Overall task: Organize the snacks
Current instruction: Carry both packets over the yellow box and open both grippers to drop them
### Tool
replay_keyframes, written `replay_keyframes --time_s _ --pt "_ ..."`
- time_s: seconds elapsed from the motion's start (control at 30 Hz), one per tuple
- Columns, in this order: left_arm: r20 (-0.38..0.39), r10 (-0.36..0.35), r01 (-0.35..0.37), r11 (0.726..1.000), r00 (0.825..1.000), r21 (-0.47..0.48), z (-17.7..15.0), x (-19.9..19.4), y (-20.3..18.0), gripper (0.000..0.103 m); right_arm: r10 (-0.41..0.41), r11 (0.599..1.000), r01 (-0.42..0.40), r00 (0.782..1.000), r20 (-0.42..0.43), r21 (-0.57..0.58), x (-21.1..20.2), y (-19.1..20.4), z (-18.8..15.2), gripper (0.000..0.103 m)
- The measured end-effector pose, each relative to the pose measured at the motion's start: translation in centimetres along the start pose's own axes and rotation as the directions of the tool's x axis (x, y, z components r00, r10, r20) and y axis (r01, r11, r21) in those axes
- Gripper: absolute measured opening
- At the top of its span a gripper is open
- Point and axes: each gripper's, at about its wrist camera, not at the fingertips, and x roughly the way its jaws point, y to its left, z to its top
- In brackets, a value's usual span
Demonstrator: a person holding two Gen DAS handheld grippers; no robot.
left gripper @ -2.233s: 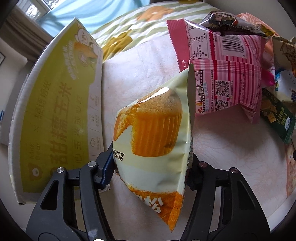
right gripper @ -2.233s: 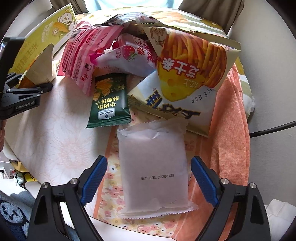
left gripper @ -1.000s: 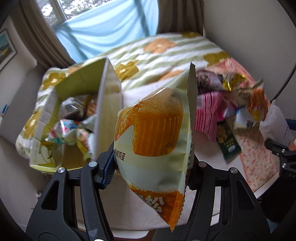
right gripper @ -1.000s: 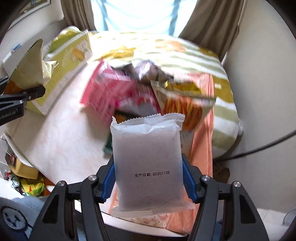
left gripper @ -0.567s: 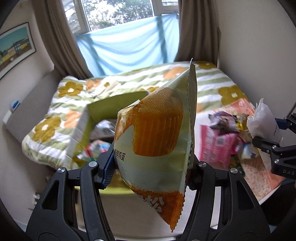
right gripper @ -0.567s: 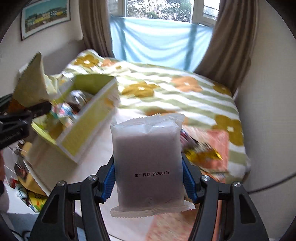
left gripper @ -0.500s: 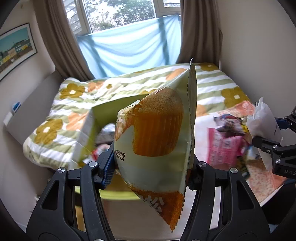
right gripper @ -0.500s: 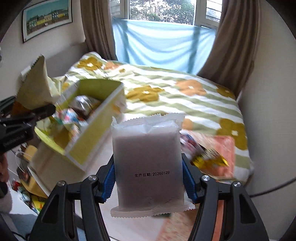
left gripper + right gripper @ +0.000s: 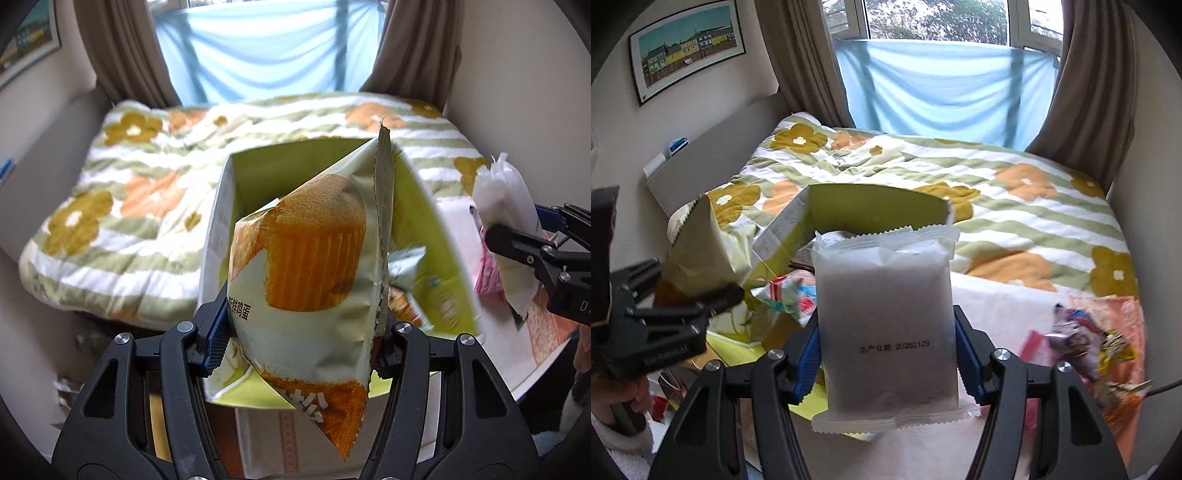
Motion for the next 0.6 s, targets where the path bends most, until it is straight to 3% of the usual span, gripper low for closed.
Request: replay_keyframes --time_s 0.3,0.37,0.4,0.43,0.47,0.6 --pt "-0.079 -0.117 0.121 0.991 0.99 0.05 -0.8 2.7 2.3 0.057 -0.02 0.996 0.025 0.998 -0.058 0.083 2.3 2.6 -0.6 0.059" --pt "-0.095 -0.147 0.151 0.988 0.985 0.037 -1.0 3.0 2.6 0.062 -0.028 0.996 0.034 0.997 -0.068 0.087 2.5 2.6 -0.7 0.059" --pt "-0.101 -0.154 0.158 0.987 0.983 0.033 -1.0 3.1 2.7 0.073 -0.031 0.996 0.037 0.997 -0.07 0.087 2.5 2.6 -0.7 0.059" --pt "-0.101 -0.153 0.157 0.987 0.983 0.032 -1.0 2.8 2.6 0.094 -0.03 0.995 0.036 0.997 -0.071 0.088 2.6 2.6 -0.7 0.059" --pt "-0.093 -0.149 0.153 0.988 0.984 0.032 -1.0 2.4 2.6 0.103 -0.026 0.996 0.033 0.997 -0.073 0.089 2.7 2.6 -0.7 0.059" --pt "-0.051 -0.17 0.171 0.985 0.984 0.01 -0.9 0.2 3.0 0.103 0.001 0.994 0.008 0.997 -0.083 0.108 2.8 2.4 -0.5 0.059"
